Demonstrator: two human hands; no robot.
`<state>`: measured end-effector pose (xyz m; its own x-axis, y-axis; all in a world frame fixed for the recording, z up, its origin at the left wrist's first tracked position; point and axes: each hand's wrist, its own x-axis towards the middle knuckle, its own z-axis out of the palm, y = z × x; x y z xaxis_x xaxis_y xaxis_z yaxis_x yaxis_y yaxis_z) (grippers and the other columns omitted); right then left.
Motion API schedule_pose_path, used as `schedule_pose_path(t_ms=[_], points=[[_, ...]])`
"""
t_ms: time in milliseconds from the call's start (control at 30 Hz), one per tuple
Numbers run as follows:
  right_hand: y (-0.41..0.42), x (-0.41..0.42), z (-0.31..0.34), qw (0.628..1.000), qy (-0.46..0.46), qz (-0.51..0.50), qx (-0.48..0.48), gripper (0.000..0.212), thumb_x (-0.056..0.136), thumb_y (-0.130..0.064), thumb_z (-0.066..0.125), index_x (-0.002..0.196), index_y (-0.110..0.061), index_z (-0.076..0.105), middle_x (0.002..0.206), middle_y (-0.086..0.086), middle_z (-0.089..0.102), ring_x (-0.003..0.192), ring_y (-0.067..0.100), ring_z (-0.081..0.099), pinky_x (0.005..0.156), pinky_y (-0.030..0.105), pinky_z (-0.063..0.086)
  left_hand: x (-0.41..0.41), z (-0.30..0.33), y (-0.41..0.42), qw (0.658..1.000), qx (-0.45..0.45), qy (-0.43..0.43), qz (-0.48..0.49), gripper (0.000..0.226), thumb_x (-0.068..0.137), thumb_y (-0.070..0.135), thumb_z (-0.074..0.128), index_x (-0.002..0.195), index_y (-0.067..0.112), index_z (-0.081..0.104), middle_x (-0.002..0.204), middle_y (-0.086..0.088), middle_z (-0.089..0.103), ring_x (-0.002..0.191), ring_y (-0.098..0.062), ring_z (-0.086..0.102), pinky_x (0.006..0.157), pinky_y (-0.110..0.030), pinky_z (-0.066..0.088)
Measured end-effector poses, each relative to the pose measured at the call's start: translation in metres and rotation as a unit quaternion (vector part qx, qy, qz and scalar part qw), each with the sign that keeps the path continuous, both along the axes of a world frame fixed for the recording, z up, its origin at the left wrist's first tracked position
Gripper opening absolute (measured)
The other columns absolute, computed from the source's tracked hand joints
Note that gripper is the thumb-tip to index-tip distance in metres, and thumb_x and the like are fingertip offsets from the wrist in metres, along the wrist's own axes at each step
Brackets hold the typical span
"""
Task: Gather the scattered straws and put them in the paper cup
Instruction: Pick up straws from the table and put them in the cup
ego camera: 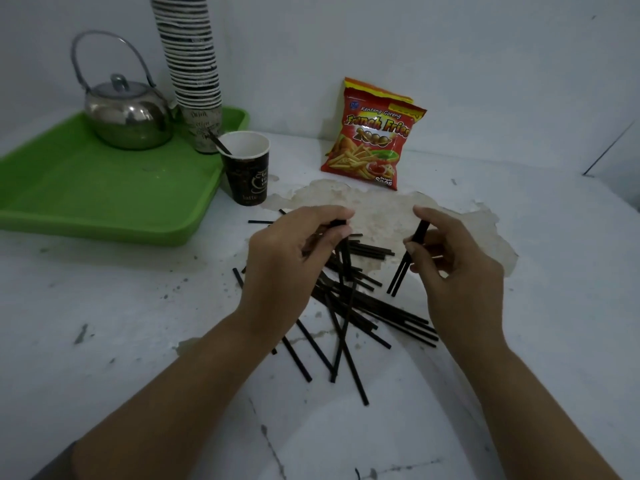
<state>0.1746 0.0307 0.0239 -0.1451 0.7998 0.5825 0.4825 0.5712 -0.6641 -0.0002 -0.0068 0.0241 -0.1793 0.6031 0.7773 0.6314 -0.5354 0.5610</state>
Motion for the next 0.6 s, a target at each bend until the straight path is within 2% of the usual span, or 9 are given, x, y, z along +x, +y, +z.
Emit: schedule_pose_path(t_ms=[167,267,333,467,600], points=[[0.000,0.001,0.002,1.000,0.008,-0.006,0.016,0.040,0.084,-0.006,0.063,0.115,-0.030,0.055,0.082,-0.005,0.064,0.075,0.008,0.066,0.074,0.009,0.051,-0.002,-0.001,0.001,0.995,-0.028,-0.081,-0.040,0.018,0.082,0.008,0.066,0.100,0.006,0.068,0.093,-0.002,0.070,0.085,-0.011,0.068,0.078,-0.031,0.058],[-0.001,-0.004,0.004,0.999,0.032,-0.015,0.026,0.042,0.084,-0.006,0.064,0.112,-0.035,0.052,0.081,-0.017,0.061,0.076,-0.001,0.064,0.071,0.006,0.049,-0.005,0.004,0.001,0.984,-0.038,-0.161,-0.060,0.018,0.081,0.003,0.066,0.098,0.010,0.067,0.090,0.000,0.070,0.085,-0.011,0.069,0.077,-0.032,0.058],[-0.001,-0.010,0.006,0.998,0.045,-0.021,0.039,0.040,0.084,-0.006,0.064,0.111,-0.034,0.052,0.082,-0.022,0.059,0.076,-0.006,0.062,0.069,0.005,0.047,-0.010,0.008,0.000,0.981,-0.025,-0.185,-0.052,0.017,0.082,0.002,0.066,0.096,0.009,0.068,0.089,0.000,0.070,0.084,-0.011,0.068,0.077,-0.028,0.056],[0.000,-0.030,0.014,0.993,0.089,-0.023,0.076,0.036,0.084,-0.008,0.064,0.111,-0.030,0.054,0.079,-0.014,0.061,0.075,0.002,0.063,0.070,0.008,0.048,-0.026,0.018,0.003,0.970,0.025,-0.243,-0.009,0.014,0.082,0.001,0.065,0.094,0.007,0.067,0.086,-0.002,0.070,0.082,-0.014,0.068,0.078,-0.026,0.054],[0.009,-0.068,0.023,0.980,0.148,-0.032,0.126,0.029,0.085,-0.008,0.064,0.111,-0.019,0.056,0.084,0.000,0.066,0.076,0.009,0.065,0.073,0.016,0.053,-0.052,0.027,0.009,0.950,0.084,-0.296,0.062,0.016,0.081,-0.001,0.065,0.092,0.010,0.066,0.077,0.019,0.070,0.079,-0.004,0.067,0.077,-0.017,0.051]])
